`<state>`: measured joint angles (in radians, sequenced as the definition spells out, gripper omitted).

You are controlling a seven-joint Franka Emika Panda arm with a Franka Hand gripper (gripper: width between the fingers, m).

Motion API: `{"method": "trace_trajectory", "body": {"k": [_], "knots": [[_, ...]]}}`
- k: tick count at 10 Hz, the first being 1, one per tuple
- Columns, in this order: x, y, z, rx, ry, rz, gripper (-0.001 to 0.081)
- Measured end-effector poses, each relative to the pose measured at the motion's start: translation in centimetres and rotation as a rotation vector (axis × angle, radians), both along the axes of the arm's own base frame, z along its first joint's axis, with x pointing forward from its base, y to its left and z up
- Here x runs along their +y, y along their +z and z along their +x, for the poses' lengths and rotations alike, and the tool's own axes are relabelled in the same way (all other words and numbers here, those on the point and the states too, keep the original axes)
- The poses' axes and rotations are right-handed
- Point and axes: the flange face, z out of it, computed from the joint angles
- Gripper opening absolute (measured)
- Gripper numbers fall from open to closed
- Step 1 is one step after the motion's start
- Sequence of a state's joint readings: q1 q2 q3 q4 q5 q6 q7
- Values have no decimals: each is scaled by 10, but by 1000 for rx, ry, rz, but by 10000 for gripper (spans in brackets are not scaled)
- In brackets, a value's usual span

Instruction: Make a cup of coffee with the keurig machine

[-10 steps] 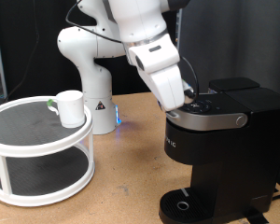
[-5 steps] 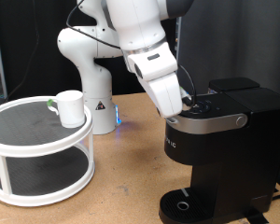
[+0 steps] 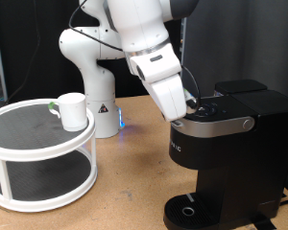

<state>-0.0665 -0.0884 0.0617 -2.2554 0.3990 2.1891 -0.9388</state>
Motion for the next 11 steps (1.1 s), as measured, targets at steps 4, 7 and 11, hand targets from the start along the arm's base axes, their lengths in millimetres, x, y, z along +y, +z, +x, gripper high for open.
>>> {"method": "trace_trajectory", "body": {"k": [4, 7, 11], "knots": [[-17, 5, 0, -44, -8, 85, 5], [-28, 22, 0, -65, -31, 126, 5], [-20, 62, 1, -47, 15, 174, 5]]}}
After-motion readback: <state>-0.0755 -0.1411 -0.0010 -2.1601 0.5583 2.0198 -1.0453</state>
